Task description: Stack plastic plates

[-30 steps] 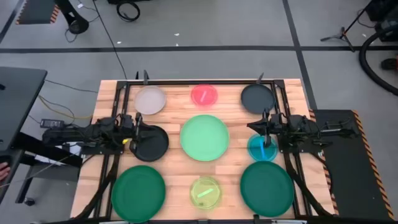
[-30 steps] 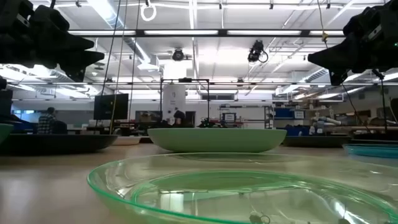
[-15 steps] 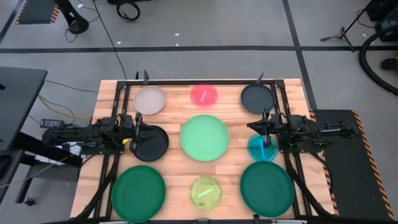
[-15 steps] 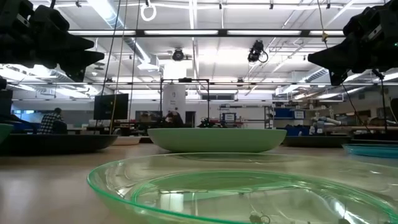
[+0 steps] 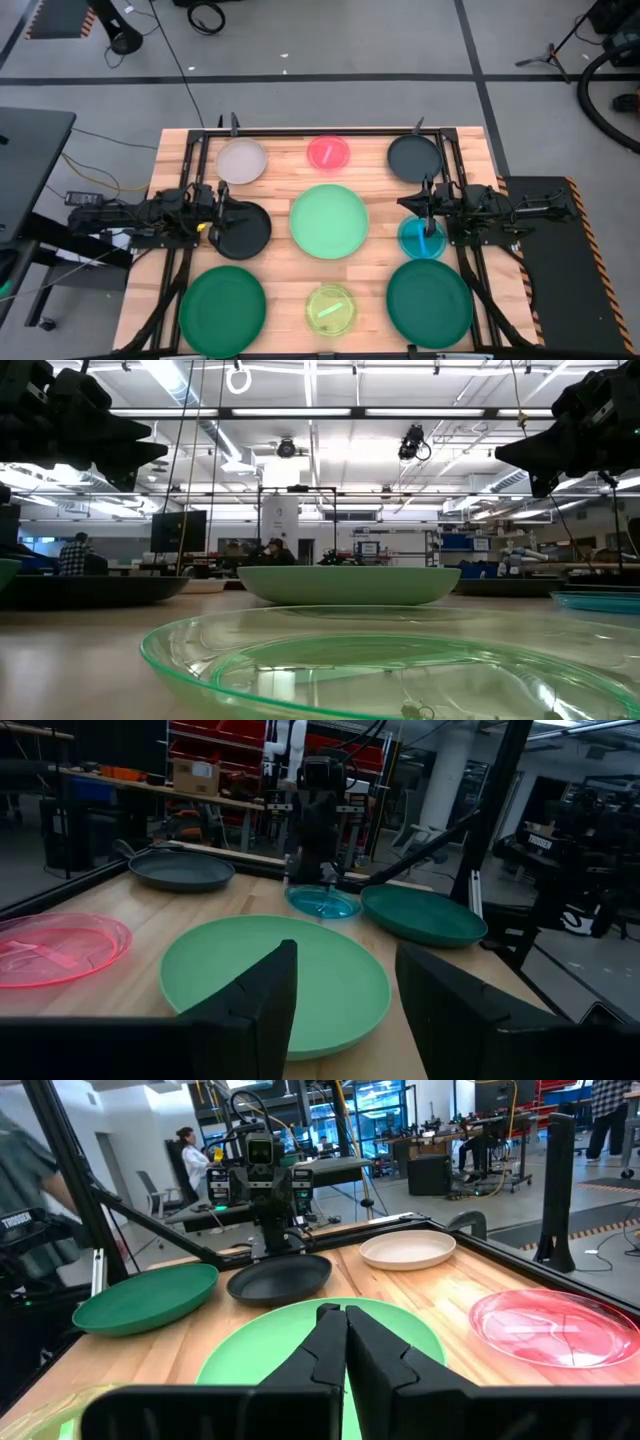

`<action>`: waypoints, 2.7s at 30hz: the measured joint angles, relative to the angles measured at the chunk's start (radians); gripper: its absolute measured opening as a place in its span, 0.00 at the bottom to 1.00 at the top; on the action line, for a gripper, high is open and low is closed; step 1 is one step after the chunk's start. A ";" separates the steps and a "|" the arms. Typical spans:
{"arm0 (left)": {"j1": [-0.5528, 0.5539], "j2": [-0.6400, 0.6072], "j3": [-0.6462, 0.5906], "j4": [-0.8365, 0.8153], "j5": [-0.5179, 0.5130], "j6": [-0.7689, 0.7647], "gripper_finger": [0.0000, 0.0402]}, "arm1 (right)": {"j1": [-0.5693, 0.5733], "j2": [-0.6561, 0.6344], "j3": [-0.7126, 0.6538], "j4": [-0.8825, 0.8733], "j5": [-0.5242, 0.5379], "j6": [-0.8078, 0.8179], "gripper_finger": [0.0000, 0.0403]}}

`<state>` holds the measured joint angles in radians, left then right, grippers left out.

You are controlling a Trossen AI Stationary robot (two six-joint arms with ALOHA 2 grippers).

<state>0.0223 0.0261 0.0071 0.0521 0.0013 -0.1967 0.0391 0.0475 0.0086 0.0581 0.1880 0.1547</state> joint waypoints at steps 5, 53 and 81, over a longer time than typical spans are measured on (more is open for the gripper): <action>0.000 0.000 0.000 0.000 0.000 0.000 0.44 | 0.000 0.000 0.000 0.000 0.000 0.000 0.04; -0.076 0.405 0.437 0.278 0.204 -0.577 0.44 | 0.000 0.000 0.000 0.016 0.000 0.000 0.04; -0.813 1.801 1.686 -0.944 -0.147 -1.478 0.39 | 0.000 0.000 0.000 0.017 0.000 0.000 0.04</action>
<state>-0.7906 1.8275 1.6927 -0.8915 -0.1458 -1.6745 0.0388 0.0475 0.0086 0.0746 0.1879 0.1547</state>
